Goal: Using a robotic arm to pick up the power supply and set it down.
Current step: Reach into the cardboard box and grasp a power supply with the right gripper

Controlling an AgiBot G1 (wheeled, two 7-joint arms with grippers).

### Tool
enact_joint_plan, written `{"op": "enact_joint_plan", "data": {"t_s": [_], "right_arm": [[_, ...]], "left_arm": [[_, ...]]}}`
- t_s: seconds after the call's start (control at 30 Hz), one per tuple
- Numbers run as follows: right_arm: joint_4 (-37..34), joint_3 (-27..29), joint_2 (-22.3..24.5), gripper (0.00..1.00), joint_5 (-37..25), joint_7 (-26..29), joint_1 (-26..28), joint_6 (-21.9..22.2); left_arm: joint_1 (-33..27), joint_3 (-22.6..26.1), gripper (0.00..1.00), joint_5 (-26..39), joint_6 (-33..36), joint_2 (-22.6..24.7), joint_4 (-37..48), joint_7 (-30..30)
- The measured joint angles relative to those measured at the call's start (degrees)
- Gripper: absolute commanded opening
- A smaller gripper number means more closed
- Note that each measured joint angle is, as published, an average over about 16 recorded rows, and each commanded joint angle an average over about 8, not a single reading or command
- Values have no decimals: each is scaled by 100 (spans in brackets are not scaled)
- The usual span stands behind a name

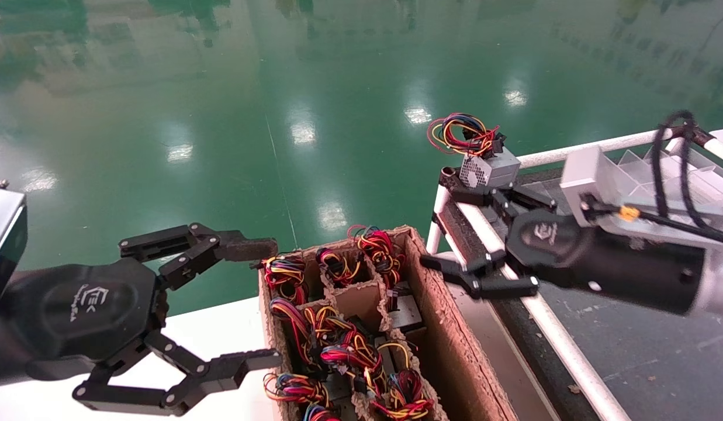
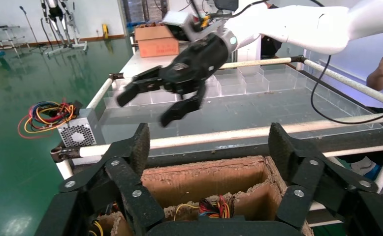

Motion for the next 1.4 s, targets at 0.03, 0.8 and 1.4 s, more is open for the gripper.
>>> {"op": "enact_joint_plan", "data": {"t_s": [0.03, 0.8, 1.4], "right_arm": [[-60, -42, -61, 100, -70, 27, 41, 48], [-3297, -870, -1844, 21, -1254, -424, 1610, 268], [-4770, -868, -2345, 0, -1259, -1552, 1998, 46]], "left_arm": [[0, 0, 100, 0, 0, 0, 0, 0], [-1, 1, 100, -1, 0, 0, 1, 1], [-1, 2, 100, -1, 0, -1, 1, 1]]}}
